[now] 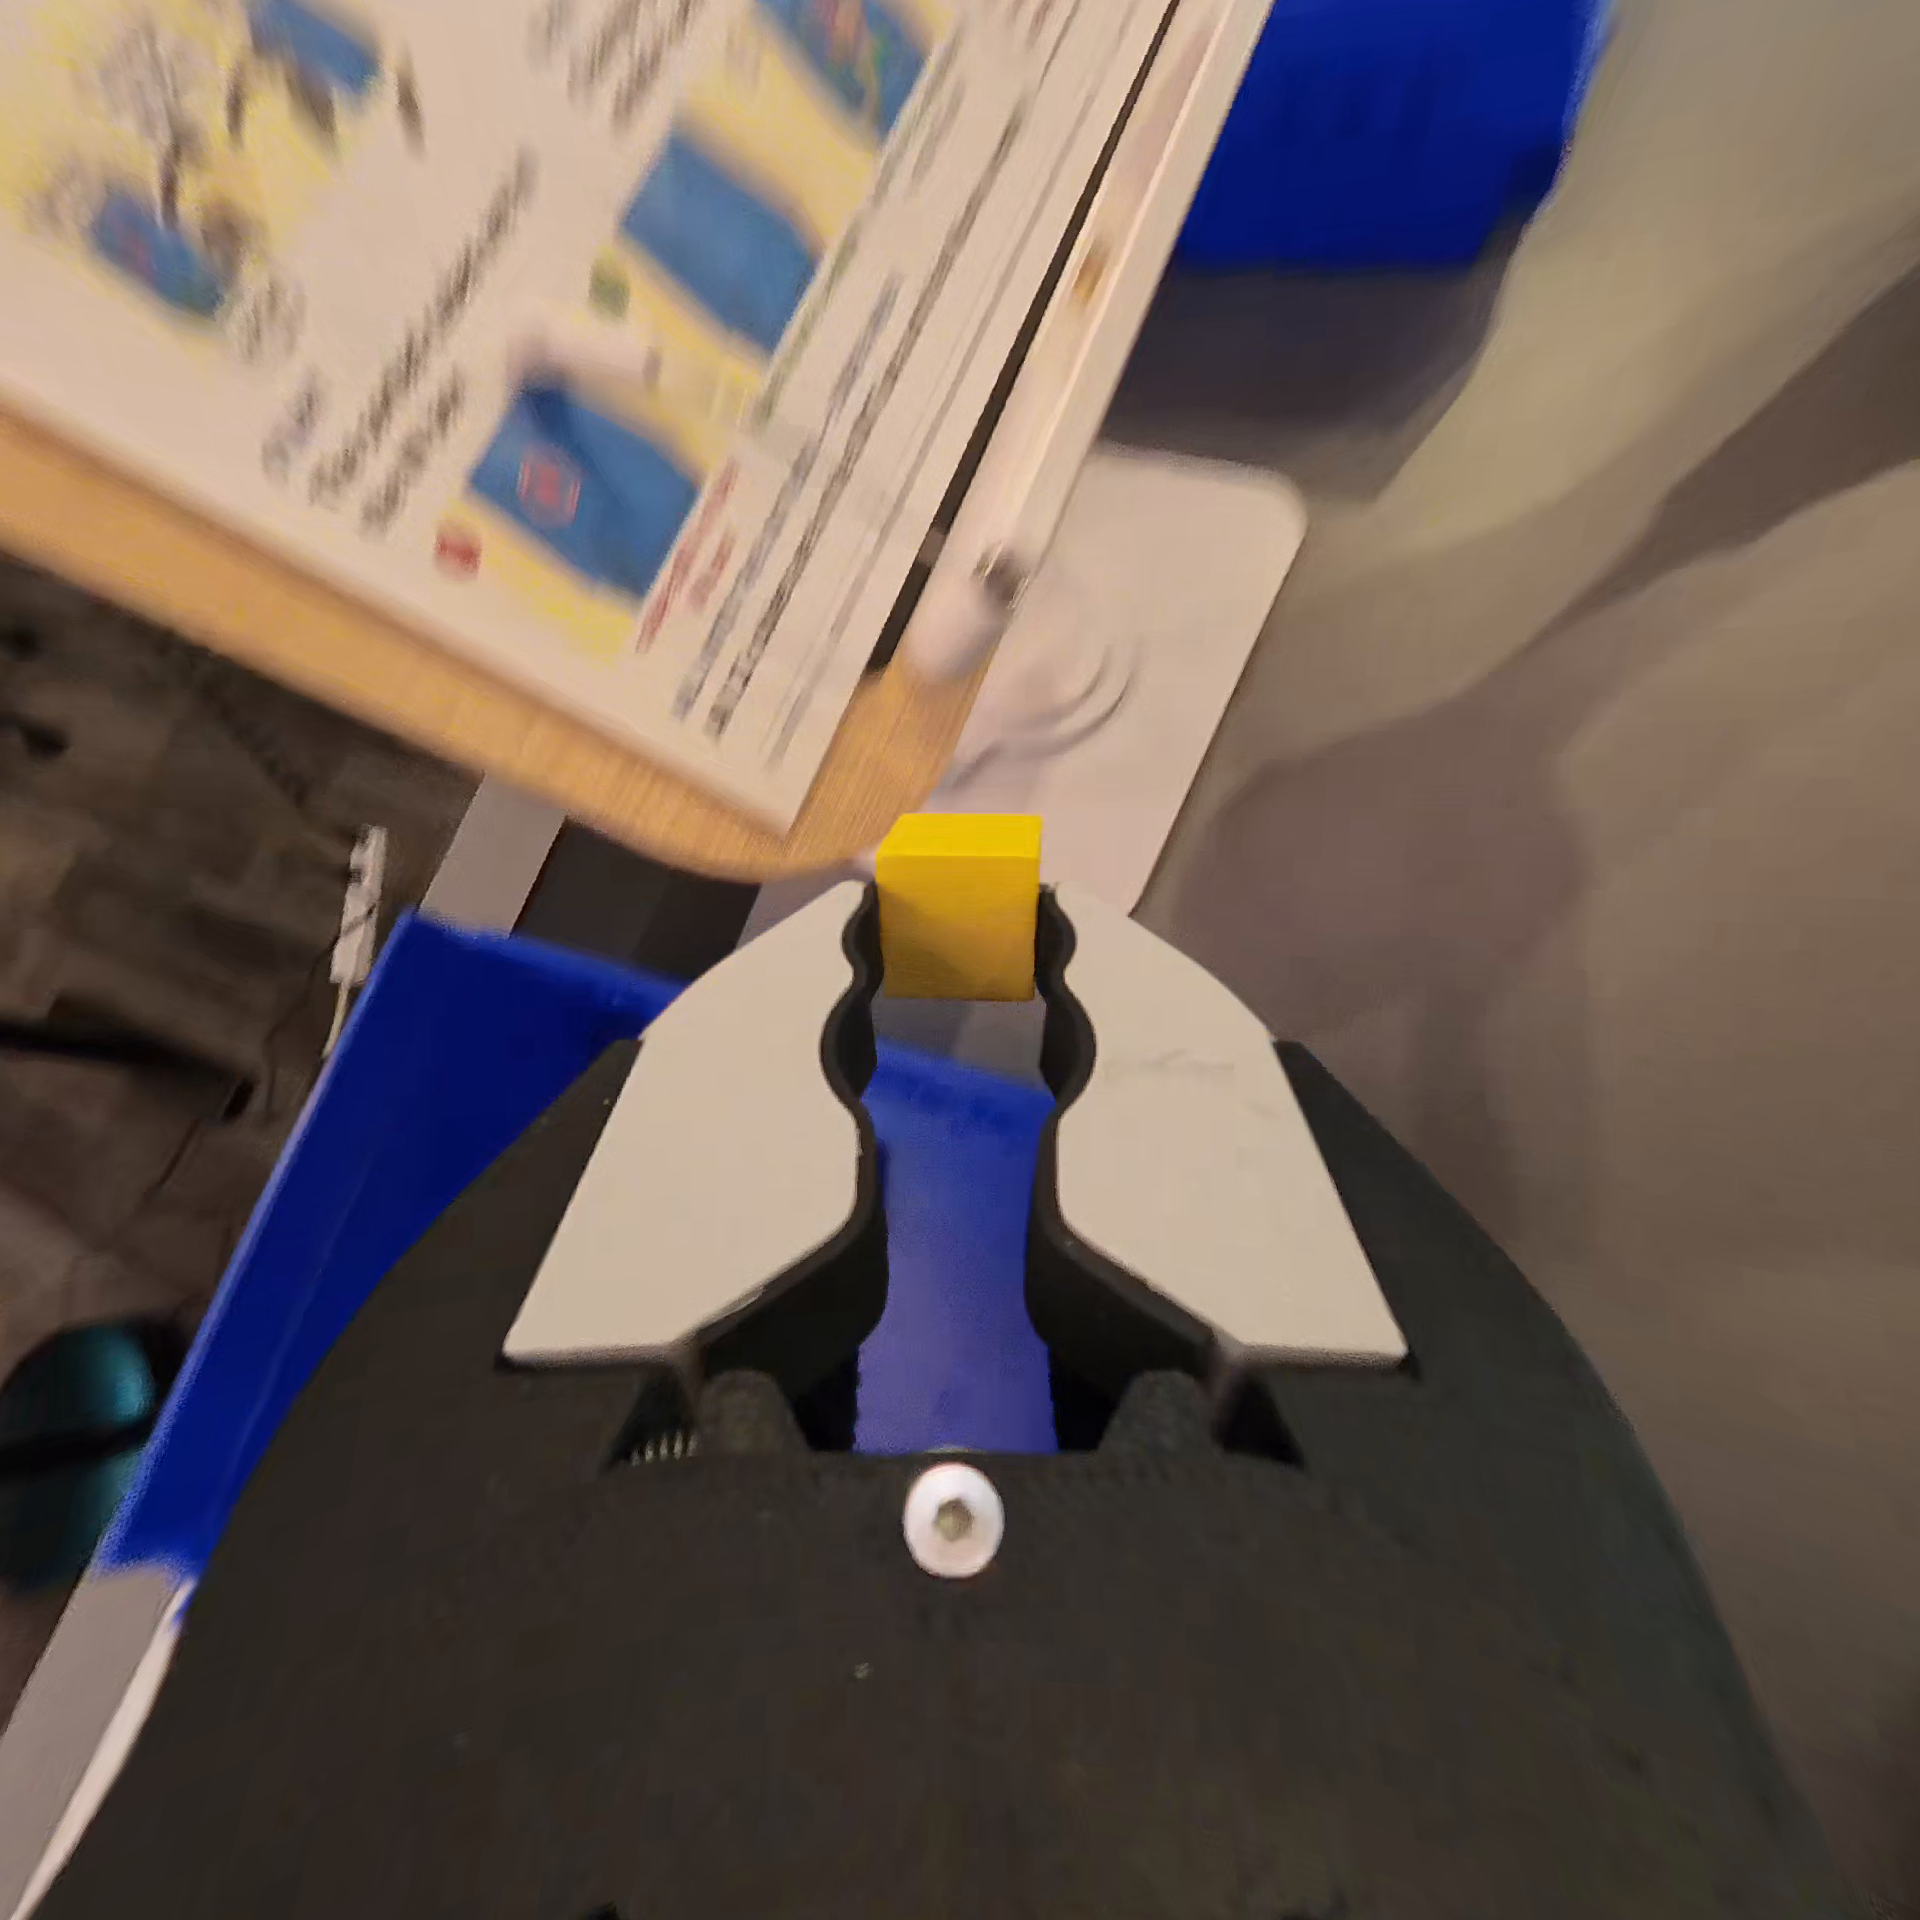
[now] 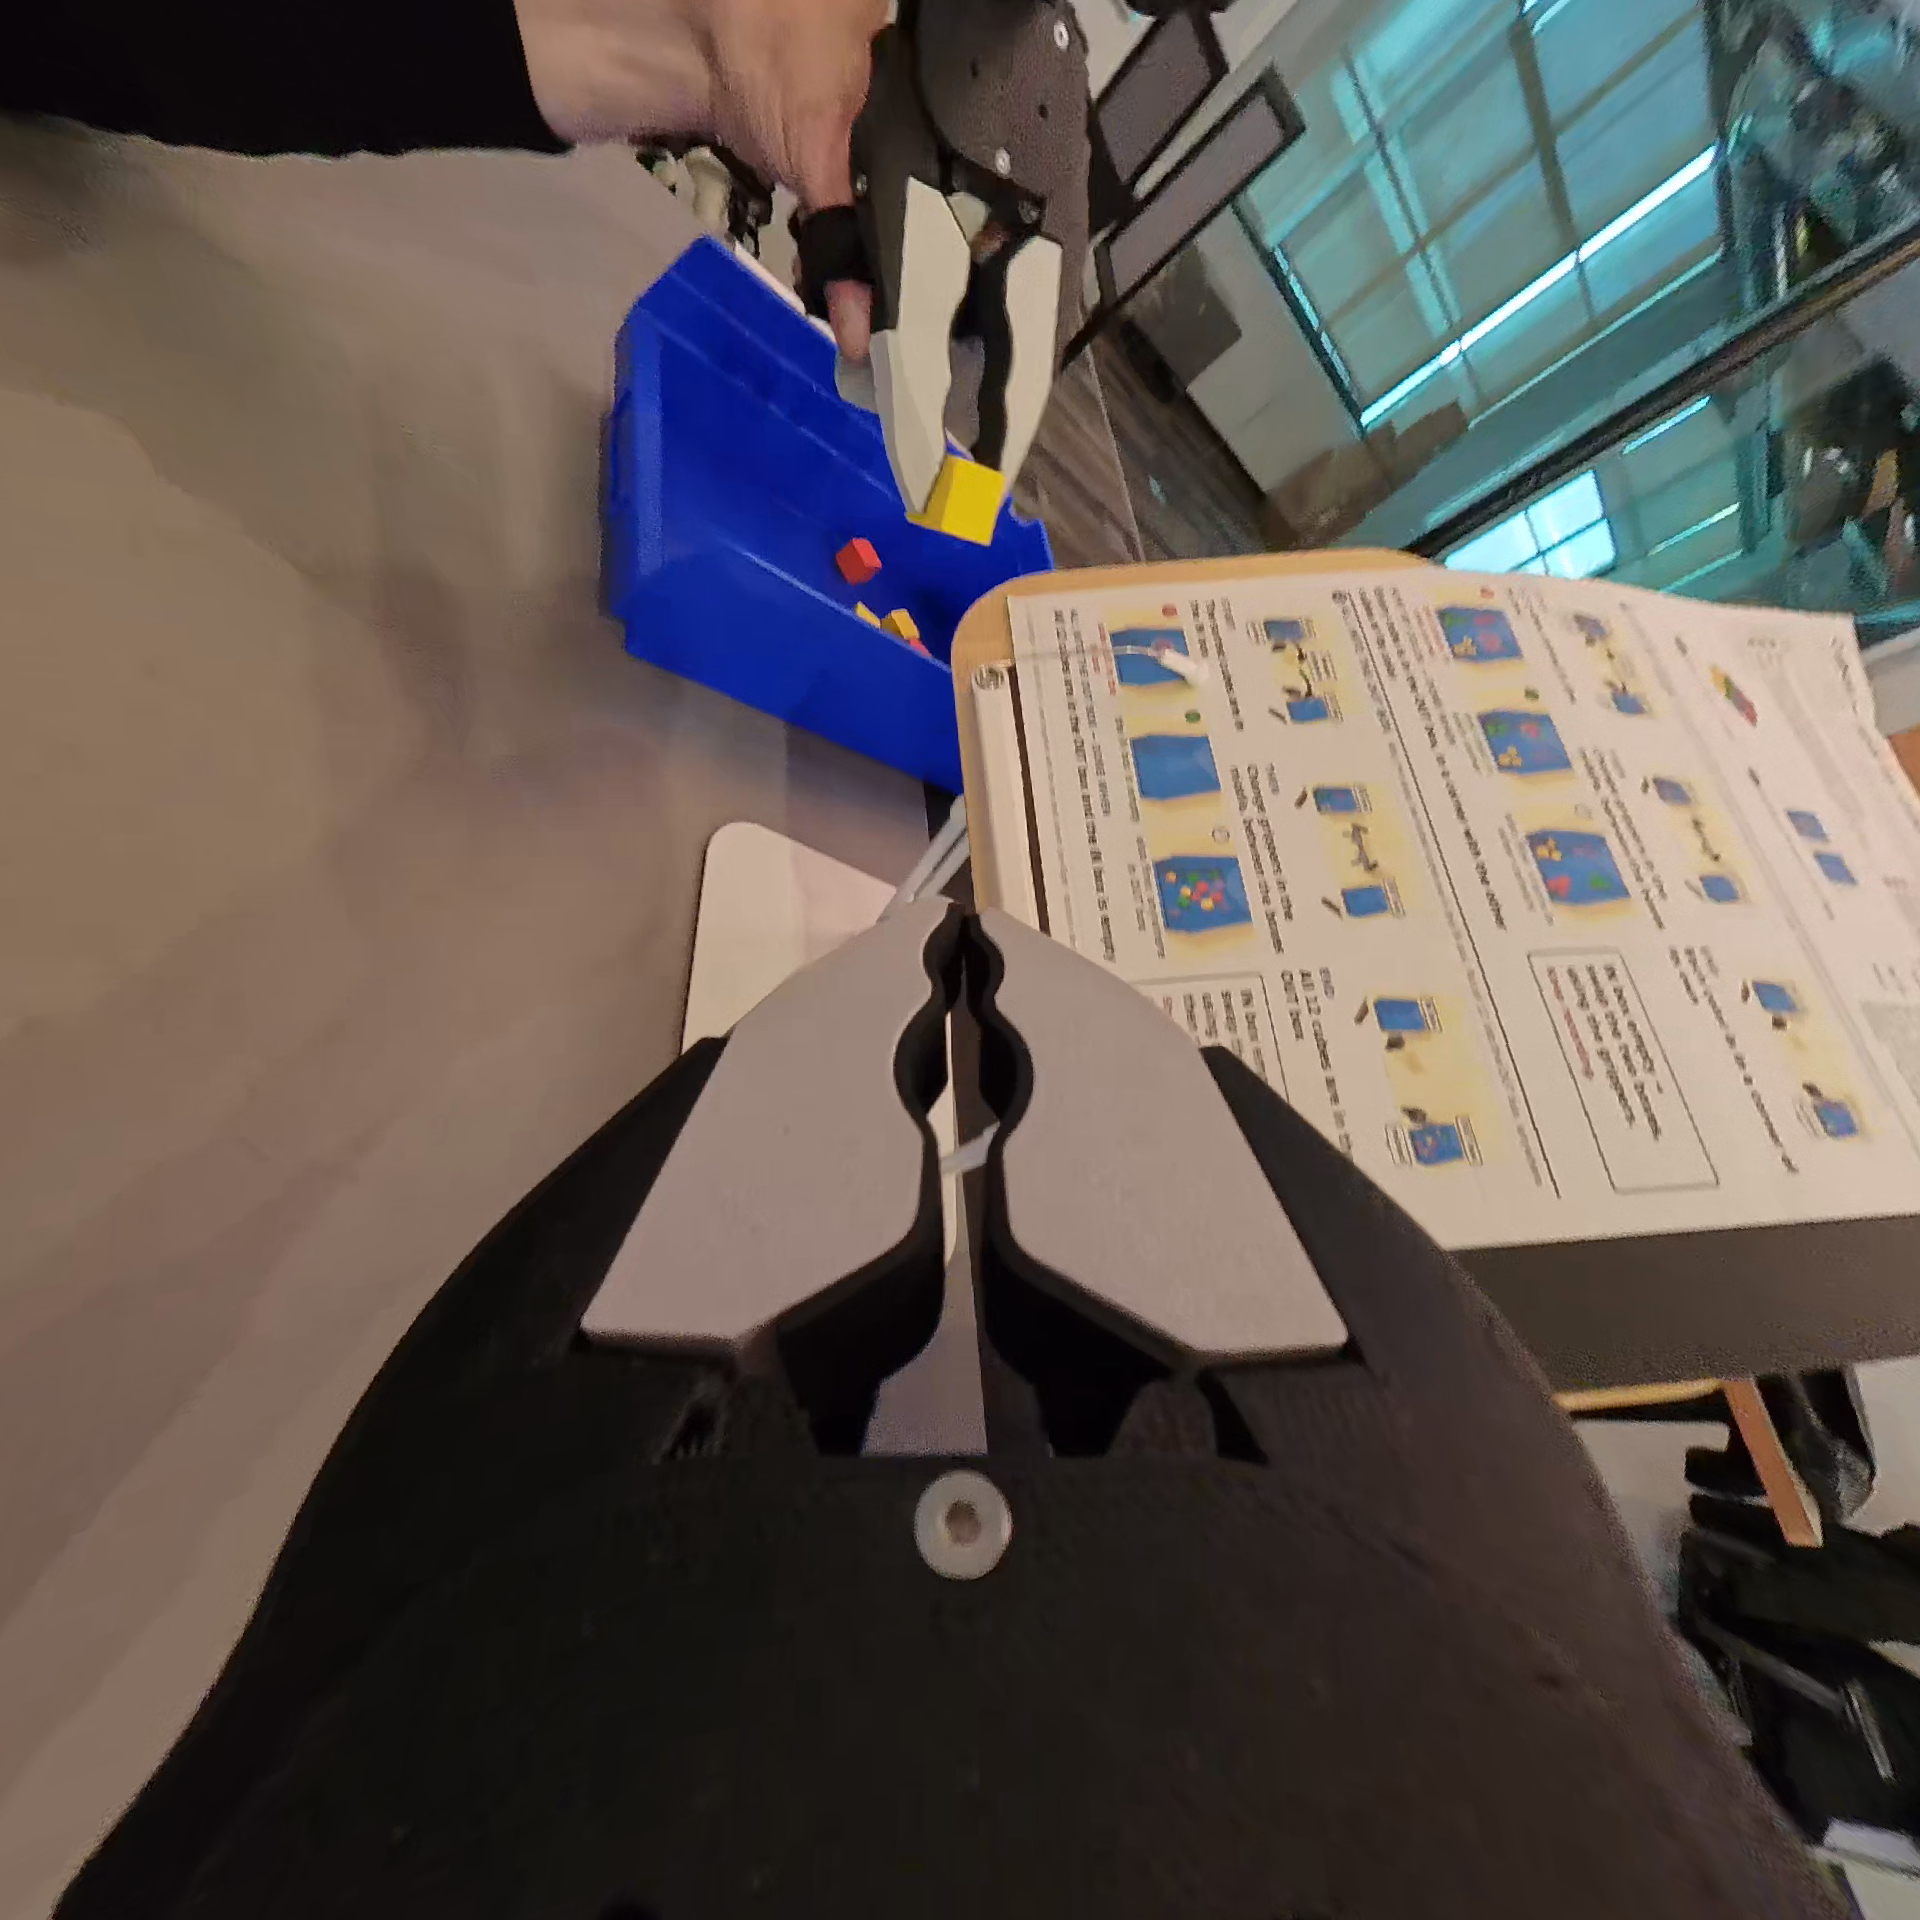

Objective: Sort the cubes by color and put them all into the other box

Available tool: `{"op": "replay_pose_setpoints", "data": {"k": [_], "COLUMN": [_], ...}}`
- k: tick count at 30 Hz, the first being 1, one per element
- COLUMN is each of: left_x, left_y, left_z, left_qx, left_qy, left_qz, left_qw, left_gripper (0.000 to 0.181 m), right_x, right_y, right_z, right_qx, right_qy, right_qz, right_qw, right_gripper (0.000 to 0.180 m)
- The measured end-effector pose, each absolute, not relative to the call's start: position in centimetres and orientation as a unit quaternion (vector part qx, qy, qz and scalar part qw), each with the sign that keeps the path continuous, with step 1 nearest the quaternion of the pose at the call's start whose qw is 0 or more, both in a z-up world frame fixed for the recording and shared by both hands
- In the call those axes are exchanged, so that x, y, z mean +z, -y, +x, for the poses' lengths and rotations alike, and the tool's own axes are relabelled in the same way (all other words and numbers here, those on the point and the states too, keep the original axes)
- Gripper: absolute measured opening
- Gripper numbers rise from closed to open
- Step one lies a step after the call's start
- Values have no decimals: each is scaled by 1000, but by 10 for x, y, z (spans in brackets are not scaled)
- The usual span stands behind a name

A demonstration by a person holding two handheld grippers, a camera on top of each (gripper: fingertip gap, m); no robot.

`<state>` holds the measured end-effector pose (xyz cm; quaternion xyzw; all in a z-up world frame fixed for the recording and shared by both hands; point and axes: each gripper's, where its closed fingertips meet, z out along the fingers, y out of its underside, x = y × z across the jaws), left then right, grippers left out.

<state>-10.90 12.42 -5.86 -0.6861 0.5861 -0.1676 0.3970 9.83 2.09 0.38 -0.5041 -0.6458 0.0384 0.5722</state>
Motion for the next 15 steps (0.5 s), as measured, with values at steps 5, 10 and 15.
{"op": "replay_pose_setpoints", "data": {"k": [5,10,15], "left_x": [-19,13,11], "left_y": [-78,-36,-18], "left_z": [-52,-6,21], "left_qx": [-302,-471,-575], "left_qy": [-581,-541,-503], "left_qz": [-616,-540,-506], "left_qw": [438,440,401], "left_gripper": [28,28,28], "right_x": [3,2,1], "right_y": [-15,-12,-9], "right_z": [78,62,51], "right_qx": [39,21,-9], "right_qy": [644,634,626], "right_qz": [-468,-427,-389], "right_qw": [603,644,675], "right_gripper": [20,41,52]}}
